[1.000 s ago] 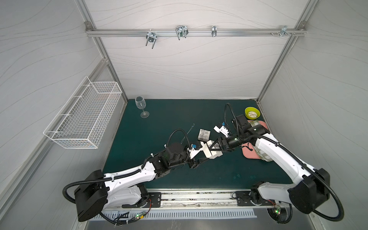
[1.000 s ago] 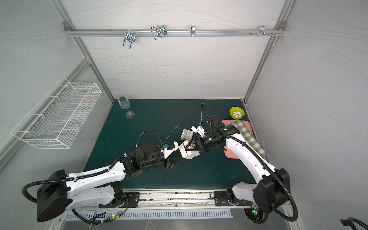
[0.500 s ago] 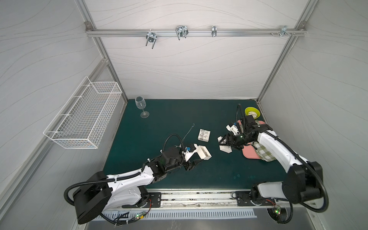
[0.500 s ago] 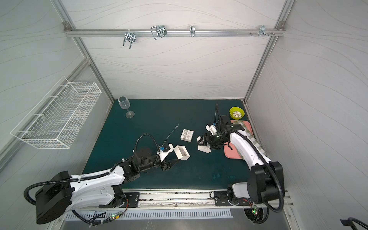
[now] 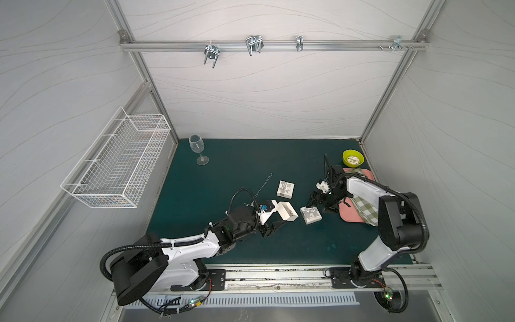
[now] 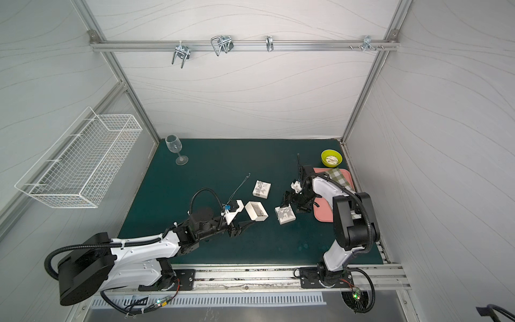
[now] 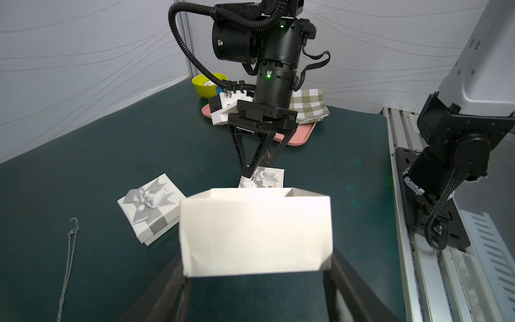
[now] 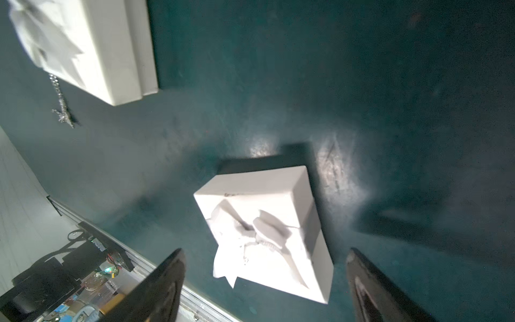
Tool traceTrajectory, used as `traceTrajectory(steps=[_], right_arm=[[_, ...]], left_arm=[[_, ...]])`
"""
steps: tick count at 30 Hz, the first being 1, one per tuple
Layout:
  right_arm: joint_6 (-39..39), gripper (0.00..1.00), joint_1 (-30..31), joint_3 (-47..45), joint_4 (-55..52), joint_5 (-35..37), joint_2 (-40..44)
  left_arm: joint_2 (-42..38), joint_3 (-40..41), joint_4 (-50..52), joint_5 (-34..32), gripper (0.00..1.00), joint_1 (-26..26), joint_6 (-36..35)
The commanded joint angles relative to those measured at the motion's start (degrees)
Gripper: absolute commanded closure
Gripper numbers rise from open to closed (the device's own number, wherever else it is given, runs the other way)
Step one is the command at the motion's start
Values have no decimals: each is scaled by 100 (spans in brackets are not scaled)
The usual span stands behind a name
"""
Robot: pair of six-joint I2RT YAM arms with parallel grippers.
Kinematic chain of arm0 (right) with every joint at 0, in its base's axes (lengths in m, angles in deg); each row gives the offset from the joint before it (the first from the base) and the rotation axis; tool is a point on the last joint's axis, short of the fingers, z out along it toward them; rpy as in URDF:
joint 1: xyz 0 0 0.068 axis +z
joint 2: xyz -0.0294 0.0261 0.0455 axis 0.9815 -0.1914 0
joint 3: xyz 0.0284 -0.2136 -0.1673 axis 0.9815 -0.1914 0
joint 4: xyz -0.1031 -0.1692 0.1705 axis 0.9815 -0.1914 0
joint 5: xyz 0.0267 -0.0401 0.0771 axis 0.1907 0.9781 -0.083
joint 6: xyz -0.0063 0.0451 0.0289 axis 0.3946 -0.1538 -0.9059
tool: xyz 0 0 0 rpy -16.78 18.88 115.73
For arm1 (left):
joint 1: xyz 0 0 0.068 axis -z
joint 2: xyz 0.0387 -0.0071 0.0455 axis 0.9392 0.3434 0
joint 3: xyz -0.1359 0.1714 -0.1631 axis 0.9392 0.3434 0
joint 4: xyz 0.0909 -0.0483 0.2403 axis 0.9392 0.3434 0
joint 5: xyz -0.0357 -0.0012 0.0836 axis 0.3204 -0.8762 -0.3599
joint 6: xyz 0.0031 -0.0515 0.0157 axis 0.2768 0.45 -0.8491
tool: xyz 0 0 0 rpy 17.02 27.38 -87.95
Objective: Take the necklace out of the lift-off lid jewelry box
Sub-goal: Place the lid at the center of the board, then place the jewelry box at the center of the board.
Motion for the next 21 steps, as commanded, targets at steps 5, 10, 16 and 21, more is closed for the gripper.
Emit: traceTrajectory(steps=[5,10,16,21], right_arm=[[-117,21,214,194,-394,-1391,1546],[-242,26,612,357,-615,-2068,1799],[-259,32,1277,487,-820,-2246,1677],[-273,41,1457,524,-844,-2226,1607]], left_arm=[[-159,-65,-403,49,49,-24,-135],[-196,-95,-584,137,49,-19,-154],[-338,-33,-774,335,49,-20,-289],[-313,-19,-906,365,50,-21,-323]])
